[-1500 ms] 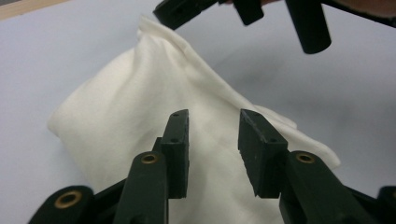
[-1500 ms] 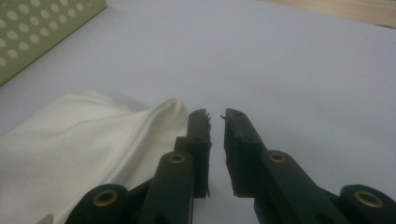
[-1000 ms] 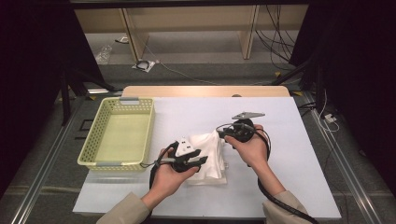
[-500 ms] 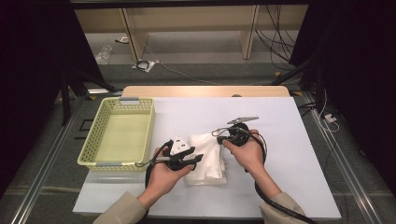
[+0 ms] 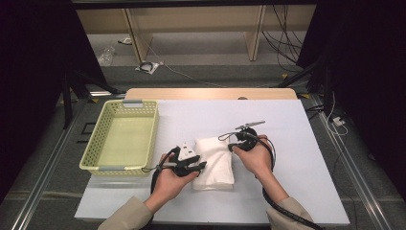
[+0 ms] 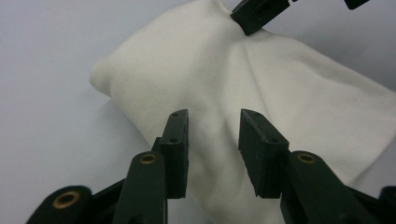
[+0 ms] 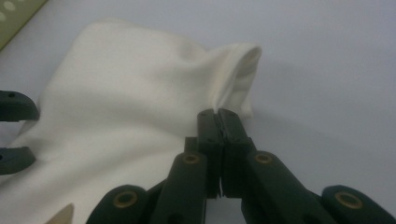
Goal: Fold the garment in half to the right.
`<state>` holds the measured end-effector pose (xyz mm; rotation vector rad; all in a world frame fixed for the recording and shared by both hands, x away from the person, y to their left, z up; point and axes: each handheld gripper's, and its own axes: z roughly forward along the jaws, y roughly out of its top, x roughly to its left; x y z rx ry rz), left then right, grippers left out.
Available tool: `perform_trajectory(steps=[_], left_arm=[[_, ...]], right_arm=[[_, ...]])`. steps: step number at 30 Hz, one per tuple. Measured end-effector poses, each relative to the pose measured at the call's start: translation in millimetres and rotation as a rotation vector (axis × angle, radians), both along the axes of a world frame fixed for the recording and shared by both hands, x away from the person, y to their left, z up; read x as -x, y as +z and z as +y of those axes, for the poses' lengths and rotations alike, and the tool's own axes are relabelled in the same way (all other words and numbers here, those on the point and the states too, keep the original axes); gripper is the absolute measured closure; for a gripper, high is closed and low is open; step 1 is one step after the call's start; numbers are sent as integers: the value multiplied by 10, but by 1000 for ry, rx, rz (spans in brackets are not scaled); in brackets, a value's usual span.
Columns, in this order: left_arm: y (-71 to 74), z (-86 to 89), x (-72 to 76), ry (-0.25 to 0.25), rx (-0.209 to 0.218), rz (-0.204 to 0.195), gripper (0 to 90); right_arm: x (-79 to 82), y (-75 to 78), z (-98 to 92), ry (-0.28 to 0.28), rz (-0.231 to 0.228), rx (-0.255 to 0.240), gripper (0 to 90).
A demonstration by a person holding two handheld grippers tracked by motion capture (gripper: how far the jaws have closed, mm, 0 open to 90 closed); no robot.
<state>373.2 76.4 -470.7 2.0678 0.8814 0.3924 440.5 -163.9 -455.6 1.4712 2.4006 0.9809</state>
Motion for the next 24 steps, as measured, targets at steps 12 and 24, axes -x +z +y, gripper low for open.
perform_trajectory(steps=[12,24], left_arm=[[46,-60,95,-68,-5,-8,641],[-11,-180,173,-154,-19,28,707]], right_arm=[[-22,-77,-26,-2,15,17,858],[50,162,40,62,-146,19,900]])
